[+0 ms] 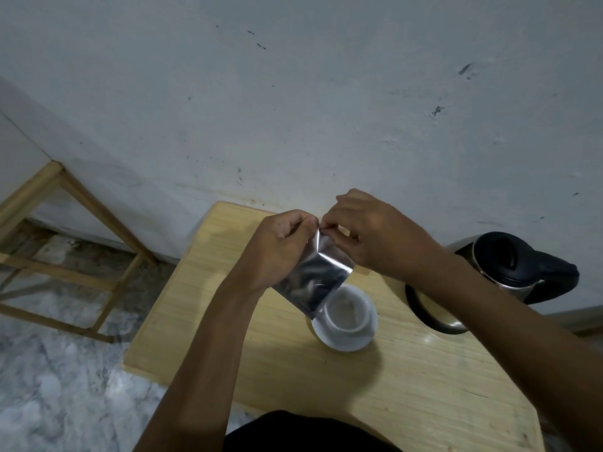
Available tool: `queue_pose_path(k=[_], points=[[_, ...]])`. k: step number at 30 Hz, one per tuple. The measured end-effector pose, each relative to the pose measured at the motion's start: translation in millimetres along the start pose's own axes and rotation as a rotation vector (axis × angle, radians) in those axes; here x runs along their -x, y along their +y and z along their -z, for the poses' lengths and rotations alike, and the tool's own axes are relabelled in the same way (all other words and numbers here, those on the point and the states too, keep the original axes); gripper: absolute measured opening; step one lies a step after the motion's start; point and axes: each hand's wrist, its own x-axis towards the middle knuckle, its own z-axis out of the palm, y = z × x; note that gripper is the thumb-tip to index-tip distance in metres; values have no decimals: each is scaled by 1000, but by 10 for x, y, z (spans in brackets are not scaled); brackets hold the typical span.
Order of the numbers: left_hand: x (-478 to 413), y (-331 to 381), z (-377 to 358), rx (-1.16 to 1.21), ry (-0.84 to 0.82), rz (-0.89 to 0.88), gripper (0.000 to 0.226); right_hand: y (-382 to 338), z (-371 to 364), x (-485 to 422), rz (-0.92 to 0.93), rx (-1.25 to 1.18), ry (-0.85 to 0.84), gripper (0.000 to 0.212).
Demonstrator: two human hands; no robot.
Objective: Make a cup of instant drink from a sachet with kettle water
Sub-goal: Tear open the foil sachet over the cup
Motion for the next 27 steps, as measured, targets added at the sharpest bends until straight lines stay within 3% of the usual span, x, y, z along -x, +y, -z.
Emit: queue_pose_path(k=[3,7,13,19,27], points=[[5,-1,-19,43,5,67,29,21,-58,42,3,46,67,24],[35,-9,25,43,-50,114,27,44,-94,52,-68,21,49,13],[7,-56,154,14,-132,-12,29,50,-135,80,-60,-11,113,7],[6,-109,173,170,-228,22,35,6,-227,116,109,66,315,17],[24,-124,10,428,-238,58,28,21,-319,205,85,103,470,16]])
